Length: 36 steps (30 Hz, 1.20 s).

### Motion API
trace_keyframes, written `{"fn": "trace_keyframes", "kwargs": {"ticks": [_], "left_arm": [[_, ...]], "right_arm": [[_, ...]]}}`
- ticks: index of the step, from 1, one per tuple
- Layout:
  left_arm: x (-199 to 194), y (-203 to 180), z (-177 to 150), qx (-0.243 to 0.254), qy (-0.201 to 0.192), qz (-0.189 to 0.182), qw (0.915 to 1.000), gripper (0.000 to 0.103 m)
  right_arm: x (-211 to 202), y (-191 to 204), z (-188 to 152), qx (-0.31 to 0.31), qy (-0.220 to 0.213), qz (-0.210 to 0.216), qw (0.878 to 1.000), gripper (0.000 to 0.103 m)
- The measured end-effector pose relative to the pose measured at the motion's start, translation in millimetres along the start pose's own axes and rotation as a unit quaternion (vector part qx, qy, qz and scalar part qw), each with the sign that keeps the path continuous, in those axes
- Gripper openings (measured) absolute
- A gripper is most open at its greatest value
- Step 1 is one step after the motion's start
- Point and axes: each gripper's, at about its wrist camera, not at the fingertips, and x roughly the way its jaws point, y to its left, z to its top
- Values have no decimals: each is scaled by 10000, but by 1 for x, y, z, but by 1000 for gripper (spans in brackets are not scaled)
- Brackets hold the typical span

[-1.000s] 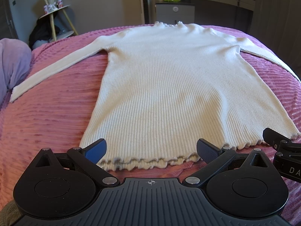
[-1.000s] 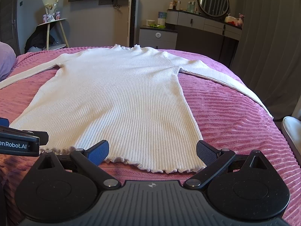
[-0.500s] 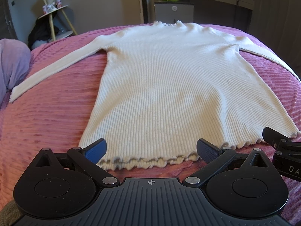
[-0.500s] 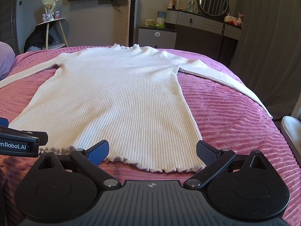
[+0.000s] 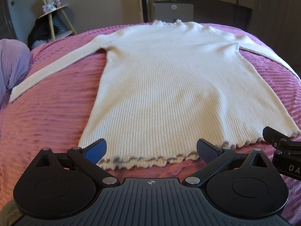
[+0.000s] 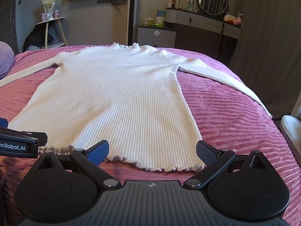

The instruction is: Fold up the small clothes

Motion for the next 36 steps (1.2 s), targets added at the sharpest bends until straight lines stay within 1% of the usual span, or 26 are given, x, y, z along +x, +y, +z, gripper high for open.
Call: {"fn": "trace_keyframes", "kwargs": {"ticks": [36], "left_arm": [[2,1,-1,12,53,-15,10000,103]], "right_arm": [[1,2,0,-26,90,-32,10000,99]]}}
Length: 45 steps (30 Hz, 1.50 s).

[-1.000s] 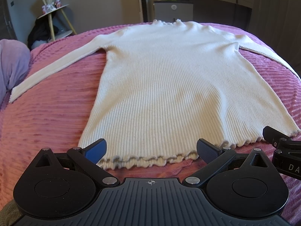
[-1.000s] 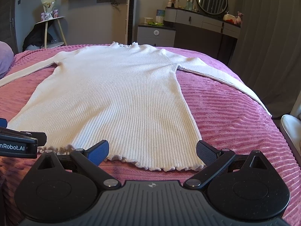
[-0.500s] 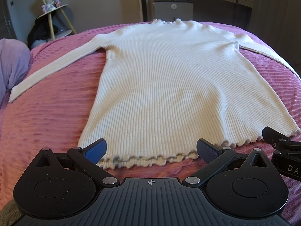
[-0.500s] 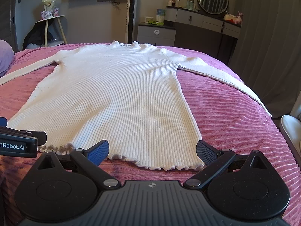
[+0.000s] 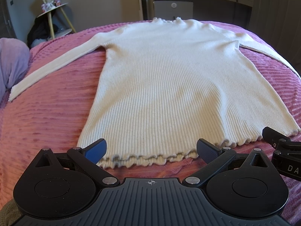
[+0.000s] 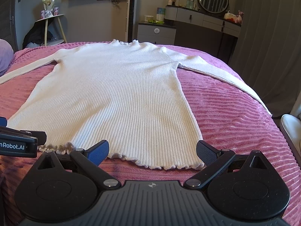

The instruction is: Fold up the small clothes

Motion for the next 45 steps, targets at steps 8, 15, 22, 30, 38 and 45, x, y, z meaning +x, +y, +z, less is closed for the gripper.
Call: {"fn": "trace_keyframes", "kwargs": {"ticks": [8,15,22,30,38,45], "left_arm": [[1,0,0,3,25,10,10000,103],[1,0,0,4,31,15,10000,103],[1,0,-1,9,44,13,10000,103],[1,0,-1,14,48,11,10000,103],[1,0,-1,18,56,9,10000,103],[0,-1,0,5,68,-12,10000,103]], "right_arm": [[0,0,0,-2,2,1,10000,99],[0,0,0,7,1,1,10000,99],[1,-1,0,37,20,0,10000,99],[1,-2,0,55,52,2,10000,99],[2,-3,0,105,81,-2,9999,99],[3,-5,0,128,117,3,9999,99]]}}
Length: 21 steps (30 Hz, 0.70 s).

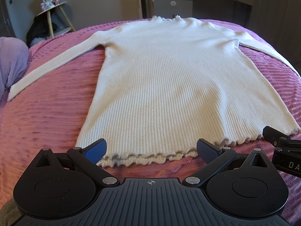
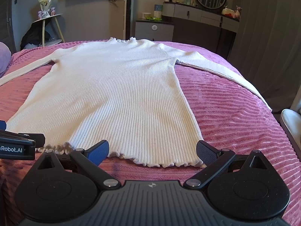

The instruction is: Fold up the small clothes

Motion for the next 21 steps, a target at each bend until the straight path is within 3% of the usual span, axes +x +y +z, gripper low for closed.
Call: {"fn": "trace_keyframes", "kwargs": {"ticks": [7,11,12,13,15,21], "left_arm": [[-3,0,3,-7,-16,-56,10000,103],[-3,1,15,39,-48,-164,9998,103],[-3,1,20,47,-108,-154,9998,103],[-3,2,24,43,-196,-110,9997,103],[0,3,36,-35,-299,-58,9995,103],[26,-4,86,-528,-535,-118,9971,103]], "right_arm": [[2,-4,1,126,86,40,9999,99],[14,-25,2,736,456,249,9959,99],[24,-44,-1,1345,755,436,9871,99],[24,-44,-1,1345,755,436,9871,99],[36,-66,-8,2101,1074,662,9695,99],[39,-94,-19,3170,912,1126,9373,99]]}}
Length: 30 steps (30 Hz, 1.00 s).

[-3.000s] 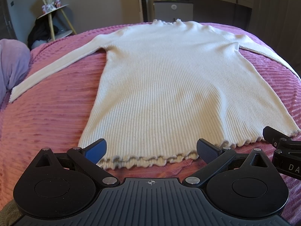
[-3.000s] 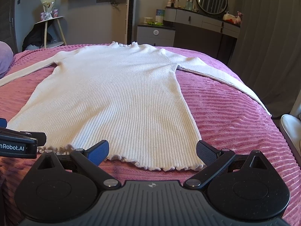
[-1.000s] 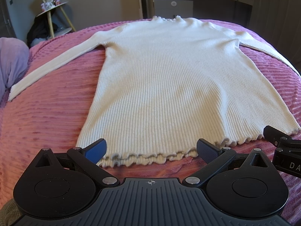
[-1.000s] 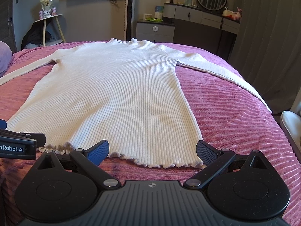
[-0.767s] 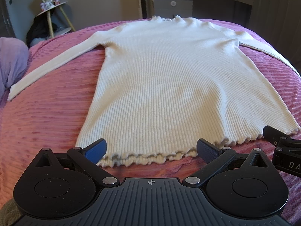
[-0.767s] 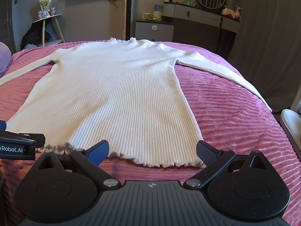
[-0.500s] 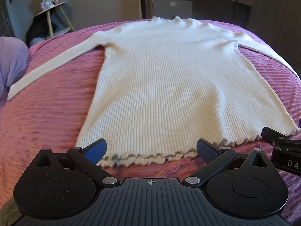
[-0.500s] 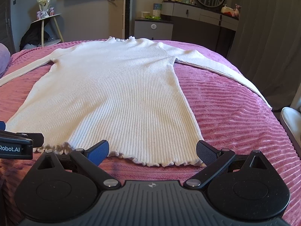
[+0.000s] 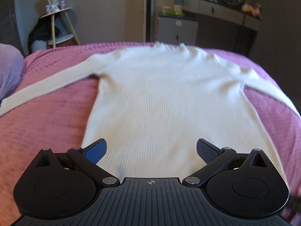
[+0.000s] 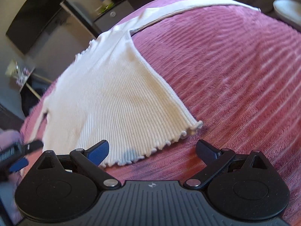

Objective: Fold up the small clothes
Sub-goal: 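Grasp the cuff of the sleeve with the right tool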

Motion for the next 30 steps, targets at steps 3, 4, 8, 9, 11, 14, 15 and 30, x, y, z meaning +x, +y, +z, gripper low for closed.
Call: {"fn": "trace_keyframes", "kwargs": {"ticks": [3,4,8,9,11,14,15,30], "left_arm": [[21,-12,8,136,-265,386,9988,103],[28,-13,7,225,-303,499,9980,103],[49,-4,-4,245,-322,697,9967,103],[53,-1,-3,137,-307,729,9968,103],[55,3,-4,-106,-379,665,9970,103],[63,4,-5,-228,-462,527,9973,103],[66,4,-6,-252,-451,482,9975,103],[94,-3,-25,-622,-465,538,9955,103]], "right_arm": [[1,4,2,-167,105,-43,9998,99],[2,7,3,-291,180,-79,9994,99],[-9,0,23,-331,79,74,9994,99],[-13,-6,34,-214,-123,41,9997,99],[-17,-28,62,216,-558,-18,9982,99],[-12,-67,113,1065,-1079,-30,9884,95],[-8,-80,131,1265,-1259,-67,9839,87],[98,-206,272,3677,-2356,-384,8988,35]]}}
